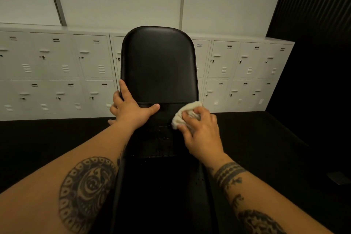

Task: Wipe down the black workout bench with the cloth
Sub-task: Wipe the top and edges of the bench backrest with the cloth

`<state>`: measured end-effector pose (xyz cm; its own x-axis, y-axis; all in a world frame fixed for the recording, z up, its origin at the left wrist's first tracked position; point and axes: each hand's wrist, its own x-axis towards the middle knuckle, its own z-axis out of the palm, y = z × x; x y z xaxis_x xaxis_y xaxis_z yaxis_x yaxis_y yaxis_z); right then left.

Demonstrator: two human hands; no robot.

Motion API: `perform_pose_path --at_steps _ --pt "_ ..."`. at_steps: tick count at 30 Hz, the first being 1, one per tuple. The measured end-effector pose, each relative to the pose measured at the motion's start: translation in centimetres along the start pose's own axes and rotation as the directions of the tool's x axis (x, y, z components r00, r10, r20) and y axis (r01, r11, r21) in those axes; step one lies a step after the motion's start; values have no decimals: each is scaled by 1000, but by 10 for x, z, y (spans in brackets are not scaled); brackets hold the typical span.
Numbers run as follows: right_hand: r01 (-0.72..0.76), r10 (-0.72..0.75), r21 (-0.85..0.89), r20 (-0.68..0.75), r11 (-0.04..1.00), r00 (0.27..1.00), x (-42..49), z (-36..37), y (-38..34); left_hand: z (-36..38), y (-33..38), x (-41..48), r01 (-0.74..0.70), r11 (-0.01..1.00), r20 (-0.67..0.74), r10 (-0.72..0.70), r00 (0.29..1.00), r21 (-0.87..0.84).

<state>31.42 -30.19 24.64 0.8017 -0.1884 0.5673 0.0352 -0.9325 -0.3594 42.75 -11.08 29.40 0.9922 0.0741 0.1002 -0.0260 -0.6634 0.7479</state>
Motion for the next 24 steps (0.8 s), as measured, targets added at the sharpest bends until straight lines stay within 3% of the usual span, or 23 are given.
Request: perform_pose_path --at_steps 3,6,11,14,18,24 --pt "-184 206 242 -70 953 976 1 -1 14 1 0 -1 -12 1000 -6 12 1000 1" --pt "-338 439 441 -149 831 886 29 -13 6 1 -1 0 -24 1000 -14 24 1000 5" --pt "-331 356 472 40 817 934 35 -1 -2 2 -3 0 -36 999 -23 36 999 21" --pt "-371 428 528 16 764 904 15 11 5 3 -3 1 -30 999 -33 31 999 17" --pt "-522 528 488 140 700 838 0 4 17 3 -1 -1 -17 1000 -22 17 1000 25" --pt "-476 476 559 159 679 865 60 -8 4 1 1 0 -11 999 -15 12 1000 38"
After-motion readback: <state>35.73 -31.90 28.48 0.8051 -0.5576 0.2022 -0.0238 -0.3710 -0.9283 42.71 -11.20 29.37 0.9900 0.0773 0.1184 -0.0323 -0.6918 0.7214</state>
